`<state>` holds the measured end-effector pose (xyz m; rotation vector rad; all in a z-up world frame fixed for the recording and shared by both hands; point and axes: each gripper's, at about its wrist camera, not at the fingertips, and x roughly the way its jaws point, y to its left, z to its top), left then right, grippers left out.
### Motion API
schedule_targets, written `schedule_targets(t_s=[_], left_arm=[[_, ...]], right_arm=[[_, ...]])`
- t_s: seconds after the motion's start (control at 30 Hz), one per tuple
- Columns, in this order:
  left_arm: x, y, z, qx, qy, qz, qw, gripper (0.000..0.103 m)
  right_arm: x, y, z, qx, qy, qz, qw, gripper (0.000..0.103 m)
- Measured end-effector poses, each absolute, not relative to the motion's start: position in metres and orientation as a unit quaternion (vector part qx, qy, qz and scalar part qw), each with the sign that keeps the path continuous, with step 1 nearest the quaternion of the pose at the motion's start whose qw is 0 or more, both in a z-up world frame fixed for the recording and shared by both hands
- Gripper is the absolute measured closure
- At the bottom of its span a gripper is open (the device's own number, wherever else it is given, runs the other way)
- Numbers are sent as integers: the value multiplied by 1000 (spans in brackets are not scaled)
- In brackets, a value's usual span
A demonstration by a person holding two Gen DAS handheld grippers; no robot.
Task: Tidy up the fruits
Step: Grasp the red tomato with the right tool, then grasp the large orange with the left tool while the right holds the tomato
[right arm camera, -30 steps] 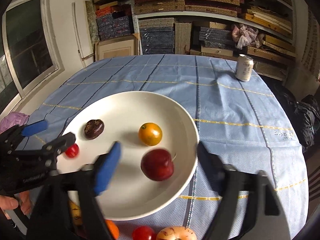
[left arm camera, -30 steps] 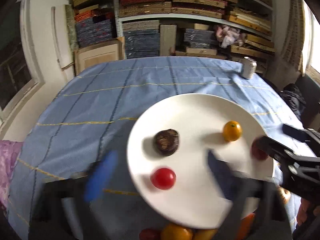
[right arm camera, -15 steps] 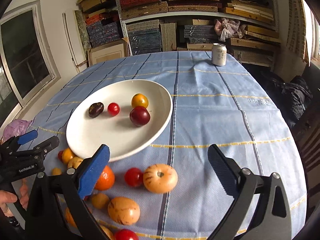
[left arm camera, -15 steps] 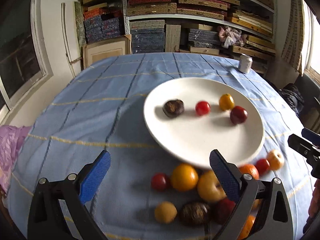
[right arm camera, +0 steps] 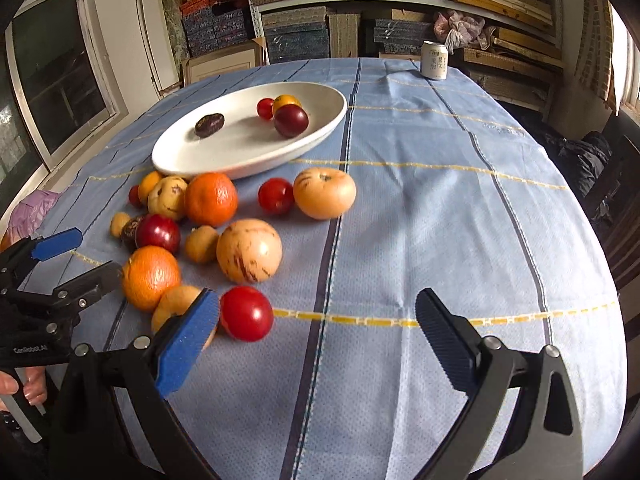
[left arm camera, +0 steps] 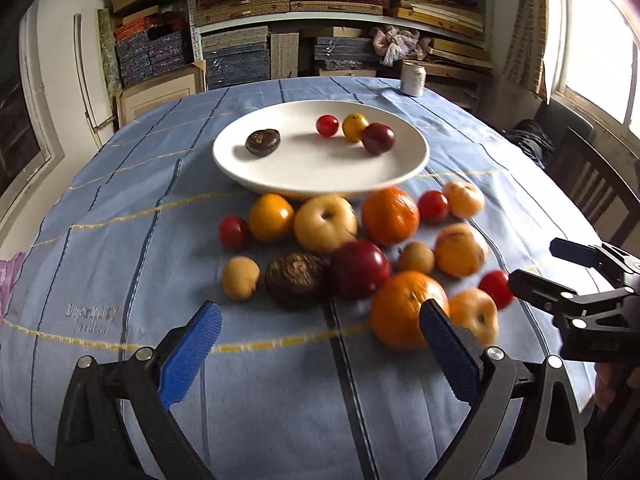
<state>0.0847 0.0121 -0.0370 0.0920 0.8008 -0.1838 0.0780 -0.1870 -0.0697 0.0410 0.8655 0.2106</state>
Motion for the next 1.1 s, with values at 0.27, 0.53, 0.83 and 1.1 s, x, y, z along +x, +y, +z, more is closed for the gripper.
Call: schedule_targets(t_s=[0.27,0.53,0.83,1.1], left_arm=[[89,-14,-61,84,407,-95,904,3],[100,-18,-65,37,394,-143,907,37],[99,-27,-68,31,395,-160,904,58],[87,-21,-55,27,374,-168,912,60]], right_arm=[[87,-173,-91,-24,446,112,888,6],[90,-170,-85,-39,419,116,900,64],[84,-171,-76,-1,416,127,901,73],[76,-170,-60,-12,396,129,909,73]])
